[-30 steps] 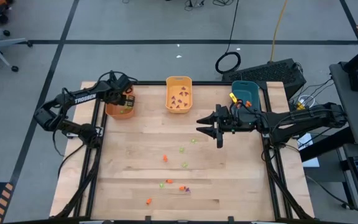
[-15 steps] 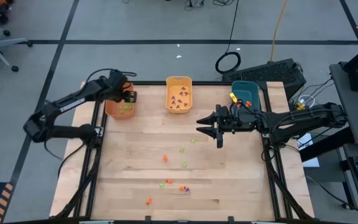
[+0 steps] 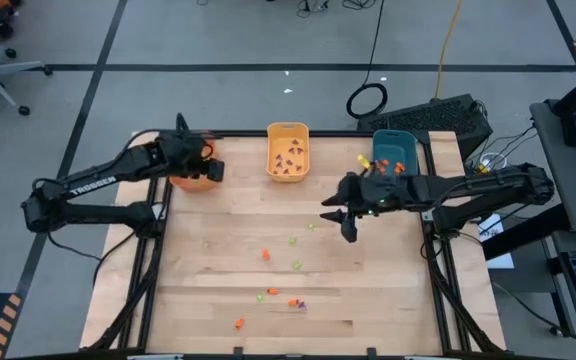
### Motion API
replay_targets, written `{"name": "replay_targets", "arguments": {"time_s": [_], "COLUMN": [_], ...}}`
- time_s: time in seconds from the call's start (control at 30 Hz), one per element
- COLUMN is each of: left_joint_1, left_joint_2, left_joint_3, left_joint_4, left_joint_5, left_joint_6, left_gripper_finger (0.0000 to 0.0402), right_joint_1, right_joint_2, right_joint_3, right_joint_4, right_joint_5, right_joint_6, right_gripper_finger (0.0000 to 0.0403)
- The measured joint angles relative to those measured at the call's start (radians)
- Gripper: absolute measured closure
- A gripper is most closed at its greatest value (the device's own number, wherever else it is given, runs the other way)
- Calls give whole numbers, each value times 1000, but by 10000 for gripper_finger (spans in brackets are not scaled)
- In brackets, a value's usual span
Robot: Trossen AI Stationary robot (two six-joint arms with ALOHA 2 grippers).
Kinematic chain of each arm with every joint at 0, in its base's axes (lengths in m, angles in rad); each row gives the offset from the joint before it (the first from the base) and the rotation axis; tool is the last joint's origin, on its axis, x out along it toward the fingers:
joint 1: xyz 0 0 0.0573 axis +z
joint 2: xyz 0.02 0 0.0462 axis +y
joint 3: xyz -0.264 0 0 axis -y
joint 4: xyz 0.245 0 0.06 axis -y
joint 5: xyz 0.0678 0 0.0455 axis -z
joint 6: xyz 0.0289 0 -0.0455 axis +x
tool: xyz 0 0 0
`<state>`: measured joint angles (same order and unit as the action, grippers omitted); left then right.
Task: Sort Halloween decoration
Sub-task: Put the green spider toy into the orange bin
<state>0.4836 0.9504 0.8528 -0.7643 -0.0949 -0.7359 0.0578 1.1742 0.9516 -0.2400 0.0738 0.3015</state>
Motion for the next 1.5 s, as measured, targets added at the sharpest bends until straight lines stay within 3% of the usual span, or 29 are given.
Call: {"name": "replay_targets", "arguments": {"time_s": [0.2,0.37,0.47,0.77,1.0,1.5], "left_joint_1": [-135,-242,-303,-429,-498,-546], "left_joint_2": [0,-4,-4,-4,-4,-4], "left_joint_3": [0,0,0,0,0,0], "left_joint_4": [72,187,244,261,256,246], "left_joint_5": [-52,-106,-158,-205,-260,-307], "left_joint_6": [-85,-147,-149,-178,-202,-227], "left_gripper_finger": [213,213,213,213,213,213], "right_joint_1": [0,-1,-9,-60,-90,-113], "right_joint_2": [111,229,298,426,511,608], "right_joint_3": [8,9,9,9,9,9], "right_joint_4": [-124,-116,-110,-39,11,72], "right_joint_5": [-23,-130,-131,-126,-131,-181], "right_joint_6": [128,167,182,29,-123,-104], "right_gripper_finger": [248,248,248,248,248,248]}}
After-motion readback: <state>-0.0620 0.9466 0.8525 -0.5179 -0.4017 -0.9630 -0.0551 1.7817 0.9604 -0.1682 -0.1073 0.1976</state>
